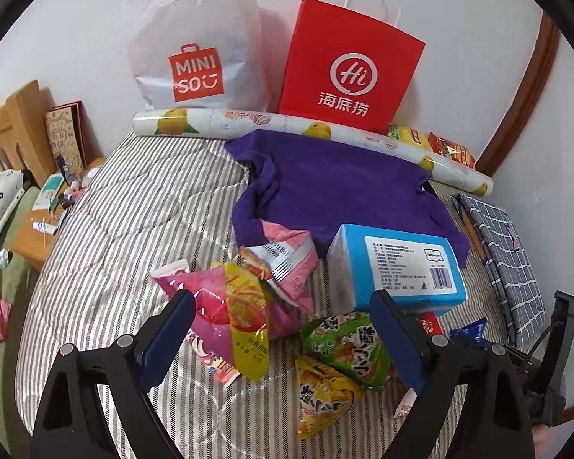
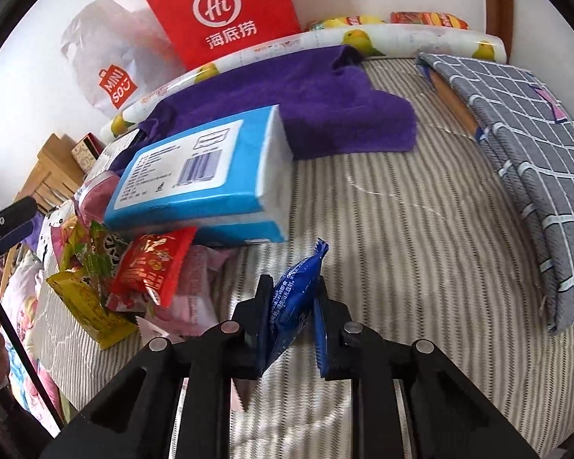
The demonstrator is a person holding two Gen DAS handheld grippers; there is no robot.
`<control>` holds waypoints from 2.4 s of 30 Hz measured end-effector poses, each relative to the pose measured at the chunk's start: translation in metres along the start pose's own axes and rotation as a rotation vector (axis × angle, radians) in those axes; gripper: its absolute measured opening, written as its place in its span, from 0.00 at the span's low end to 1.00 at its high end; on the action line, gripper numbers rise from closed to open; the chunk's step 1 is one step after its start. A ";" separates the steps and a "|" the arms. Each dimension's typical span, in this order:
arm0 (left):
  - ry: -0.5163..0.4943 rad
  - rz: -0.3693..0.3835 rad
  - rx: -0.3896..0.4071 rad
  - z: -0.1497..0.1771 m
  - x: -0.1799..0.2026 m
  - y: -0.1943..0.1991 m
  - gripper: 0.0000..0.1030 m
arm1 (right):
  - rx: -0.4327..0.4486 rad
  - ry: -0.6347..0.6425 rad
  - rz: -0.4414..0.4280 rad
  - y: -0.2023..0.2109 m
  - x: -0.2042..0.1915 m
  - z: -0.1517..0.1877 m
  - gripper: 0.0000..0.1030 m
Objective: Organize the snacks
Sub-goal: 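Grasp the small blue snack packet with the right tool while the left tool approaches the pile, then grasp the pink-and-yellow chip bag with the left tool and lift it, then release the blue packet onto the purple towel while the left tool carries the chip bag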
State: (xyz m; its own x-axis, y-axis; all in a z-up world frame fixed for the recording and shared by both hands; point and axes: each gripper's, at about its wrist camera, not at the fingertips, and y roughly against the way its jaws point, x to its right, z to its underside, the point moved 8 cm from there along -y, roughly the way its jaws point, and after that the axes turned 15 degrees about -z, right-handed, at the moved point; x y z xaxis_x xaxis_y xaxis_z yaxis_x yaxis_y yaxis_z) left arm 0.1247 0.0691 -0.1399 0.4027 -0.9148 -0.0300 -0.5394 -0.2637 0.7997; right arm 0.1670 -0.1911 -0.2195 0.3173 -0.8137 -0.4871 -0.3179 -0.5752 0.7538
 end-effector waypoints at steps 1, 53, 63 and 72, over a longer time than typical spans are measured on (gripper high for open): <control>0.008 -0.005 -0.001 0.001 -0.003 0.000 0.89 | -0.001 -0.001 -0.001 0.001 0.001 0.000 0.19; 0.017 0.107 -0.036 0.013 -0.033 0.021 0.47 | 0.204 0.060 0.065 0.079 -0.047 0.001 0.17; -0.065 0.207 0.018 0.001 0.002 0.056 0.47 | 0.233 0.108 0.049 0.097 -0.089 -0.002 0.17; -0.144 0.279 -0.001 -0.034 0.045 0.051 0.47 | 0.240 0.146 0.024 0.091 -0.113 -0.051 0.17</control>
State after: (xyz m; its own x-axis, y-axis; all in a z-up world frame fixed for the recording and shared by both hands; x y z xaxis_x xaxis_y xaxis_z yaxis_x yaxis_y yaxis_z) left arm 0.1406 0.0249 -0.0804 0.1297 -0.9858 0.1062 -0.6135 0.0044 0.7897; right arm 0.1482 -0.1473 -0.0736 0.4264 -0.8169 -0.3885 -0.5242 -0.5732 0.6298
